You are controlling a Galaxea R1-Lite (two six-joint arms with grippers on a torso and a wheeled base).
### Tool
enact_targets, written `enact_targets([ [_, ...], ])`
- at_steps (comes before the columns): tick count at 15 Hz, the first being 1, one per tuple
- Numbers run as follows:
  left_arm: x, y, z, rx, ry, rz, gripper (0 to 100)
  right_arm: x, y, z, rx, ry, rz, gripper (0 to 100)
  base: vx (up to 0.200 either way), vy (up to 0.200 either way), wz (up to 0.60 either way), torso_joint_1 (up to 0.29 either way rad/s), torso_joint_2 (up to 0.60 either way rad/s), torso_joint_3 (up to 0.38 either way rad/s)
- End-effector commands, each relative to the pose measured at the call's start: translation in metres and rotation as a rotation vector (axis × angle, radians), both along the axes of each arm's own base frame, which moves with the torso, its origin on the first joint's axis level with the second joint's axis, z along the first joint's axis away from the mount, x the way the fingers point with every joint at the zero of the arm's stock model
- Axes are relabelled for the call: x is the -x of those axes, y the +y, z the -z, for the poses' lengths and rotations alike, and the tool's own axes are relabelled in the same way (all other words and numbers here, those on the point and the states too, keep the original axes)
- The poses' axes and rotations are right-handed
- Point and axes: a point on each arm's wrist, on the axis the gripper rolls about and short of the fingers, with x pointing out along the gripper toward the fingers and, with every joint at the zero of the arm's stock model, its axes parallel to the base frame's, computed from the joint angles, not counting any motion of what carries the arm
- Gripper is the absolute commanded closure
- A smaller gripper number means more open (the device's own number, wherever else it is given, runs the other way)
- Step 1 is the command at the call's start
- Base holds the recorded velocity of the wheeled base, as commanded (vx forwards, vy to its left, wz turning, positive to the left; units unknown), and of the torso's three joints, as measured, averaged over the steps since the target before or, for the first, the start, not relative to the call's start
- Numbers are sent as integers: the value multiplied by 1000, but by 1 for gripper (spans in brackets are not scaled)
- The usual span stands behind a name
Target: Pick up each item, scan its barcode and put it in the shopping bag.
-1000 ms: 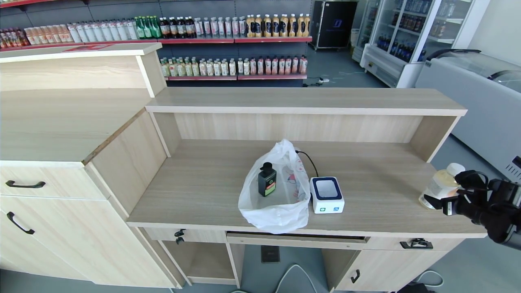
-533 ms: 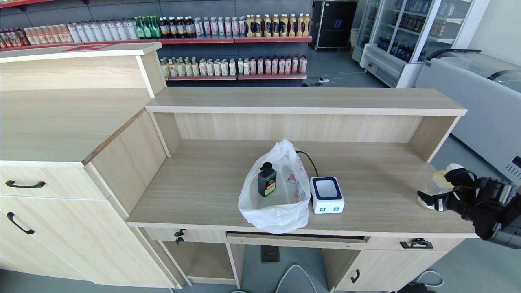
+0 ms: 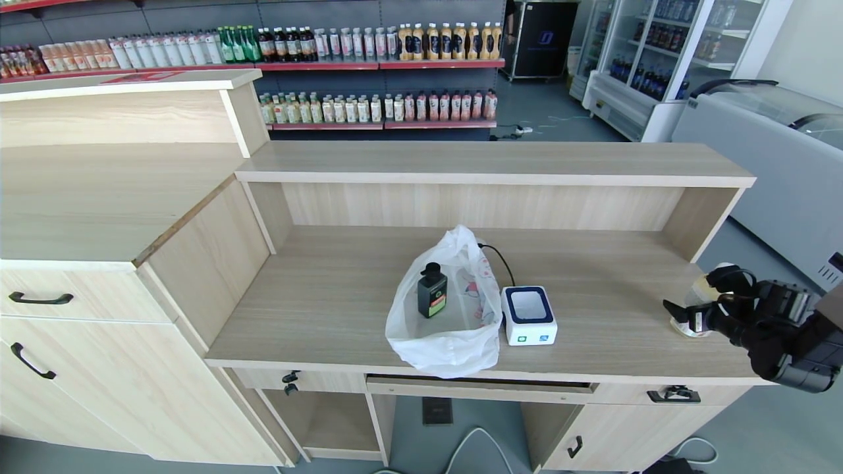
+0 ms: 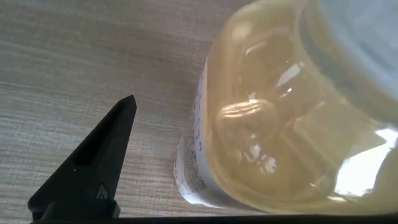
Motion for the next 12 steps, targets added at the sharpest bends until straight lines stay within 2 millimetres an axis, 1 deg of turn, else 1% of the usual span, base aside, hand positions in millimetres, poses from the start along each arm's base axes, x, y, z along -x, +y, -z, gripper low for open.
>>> enact_targets([
  [1,0,0,0,0,1,0,0,-2,0,3,-1,1,-2,0,0,0,0,0,0,0],
  [2,0,0,0,0,1,0,0,-2,0,4,-1,2,-1,100,0,0,0,0,0,0],
  [5,0,0,0,0,1,0,0,-8,2,3,11,-10,14,100,0,0,0,0,0,0],
  [8,0,0,0,0,1,0,0,-15,4,-5,26,-45,5,100,0,0,0,0,0,0],
  [10,0,0,0,2,1,0,0,-15,4,-9,27,-54,2,100,0,0,0,0,0,0],
  [12,0,0,0,2,0,0,0,-15,4,-19,18,-70,1,100,0,0,0,0,0,0],
])
